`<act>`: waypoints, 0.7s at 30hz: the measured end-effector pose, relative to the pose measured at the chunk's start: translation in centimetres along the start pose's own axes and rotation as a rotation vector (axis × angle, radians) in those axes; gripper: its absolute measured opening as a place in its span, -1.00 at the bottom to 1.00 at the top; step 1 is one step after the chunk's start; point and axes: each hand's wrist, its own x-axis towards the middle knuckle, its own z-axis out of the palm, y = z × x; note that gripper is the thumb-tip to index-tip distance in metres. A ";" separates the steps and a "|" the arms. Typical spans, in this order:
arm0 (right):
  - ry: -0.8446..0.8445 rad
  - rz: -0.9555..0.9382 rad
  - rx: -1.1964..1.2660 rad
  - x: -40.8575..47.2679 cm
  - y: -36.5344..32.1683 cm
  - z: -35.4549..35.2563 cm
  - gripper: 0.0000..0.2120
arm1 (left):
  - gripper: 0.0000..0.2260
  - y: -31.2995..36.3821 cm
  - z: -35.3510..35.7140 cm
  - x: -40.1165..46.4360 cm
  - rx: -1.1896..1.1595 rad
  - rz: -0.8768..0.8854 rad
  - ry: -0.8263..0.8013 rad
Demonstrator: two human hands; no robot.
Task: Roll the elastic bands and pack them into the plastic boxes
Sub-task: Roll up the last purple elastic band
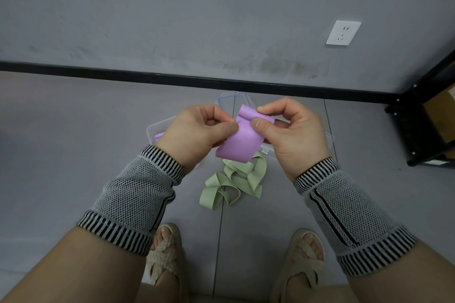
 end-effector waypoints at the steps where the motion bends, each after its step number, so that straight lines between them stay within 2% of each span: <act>1: -0.005 0.003 0.004 0.0 0.0 0.1 -0.72 | -0.83 0.0 0.0 0.0 -0.009 0.000 -0.001; 6: -0.042 0.002 -0.017 -0.2 0.0 0.2 -0.69 | -0.83 0.1 0.1 0.0 -0.045 -0.003 0.012; 11: -0.058 -0.017 -0.018 -0.1 0.1 0.2 -0.76 | -0.84 0.1 -0.2 0.0 -0.036 -0.005 0.051; 16: -0.058 -0.080 -0.099 0.1 0.4 0.2 -0.70 | -0.82 0.3 0.1 0.0 -0.076 -0.005 0.091; 21: -0.097 -0.156 -0.150 -0.1 0.4 0.3 -0.66 | -0.94 0.3 0.2 -0.1 -0.065 0.022 0.077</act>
